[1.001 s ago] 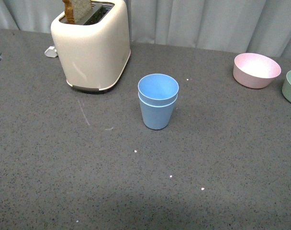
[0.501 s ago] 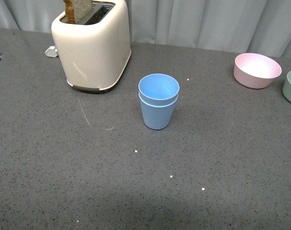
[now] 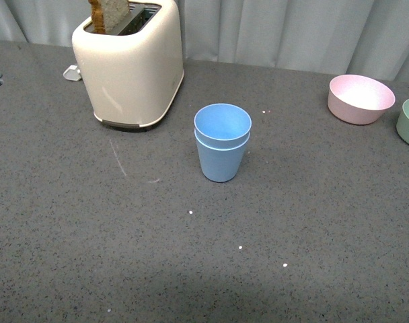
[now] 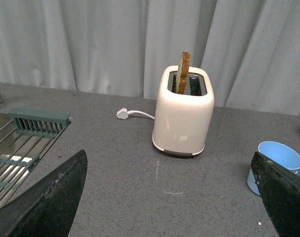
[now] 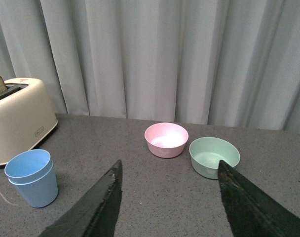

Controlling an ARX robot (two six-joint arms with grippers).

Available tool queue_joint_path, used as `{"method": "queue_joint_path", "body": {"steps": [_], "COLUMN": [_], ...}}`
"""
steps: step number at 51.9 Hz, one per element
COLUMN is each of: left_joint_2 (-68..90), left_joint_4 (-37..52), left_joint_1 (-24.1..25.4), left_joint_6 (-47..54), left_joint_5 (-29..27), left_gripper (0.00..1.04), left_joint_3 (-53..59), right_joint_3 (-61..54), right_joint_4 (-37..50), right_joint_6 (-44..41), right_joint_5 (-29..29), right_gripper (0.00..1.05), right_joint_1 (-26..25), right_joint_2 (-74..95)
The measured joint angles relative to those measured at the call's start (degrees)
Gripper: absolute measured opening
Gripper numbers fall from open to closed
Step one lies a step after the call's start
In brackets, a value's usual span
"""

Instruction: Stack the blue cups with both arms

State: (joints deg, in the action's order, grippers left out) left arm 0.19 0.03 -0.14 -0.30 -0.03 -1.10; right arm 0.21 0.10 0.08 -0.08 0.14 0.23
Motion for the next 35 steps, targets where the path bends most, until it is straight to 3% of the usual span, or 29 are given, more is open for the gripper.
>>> {"method": "queue_joint_path", "body": {"steps": [10, 35], "left_joint_2": [0.0, 0.0], "left_joint_4": [0.0, 0.0], "left_joint_1": [0.0, 0.0], "left_joint_6": [0.0, 0.0], "left_joint_5": [0.0, 0.0], "left_gripper": [0.98, 0.98], "left_joint_3": [0.0, 0.0], "right_joint_3": [0.0, 0.0], "right_joint_4": [0.0, 0.0], "right_joint_6": [0.0, 0.0], "right_joint_5": [0.0, 0.0], "right_gripper": [0.97, 0.95], "right_joint_1": [0.0, 0.0], "right_joint_2": [0.0, 0.0]}}
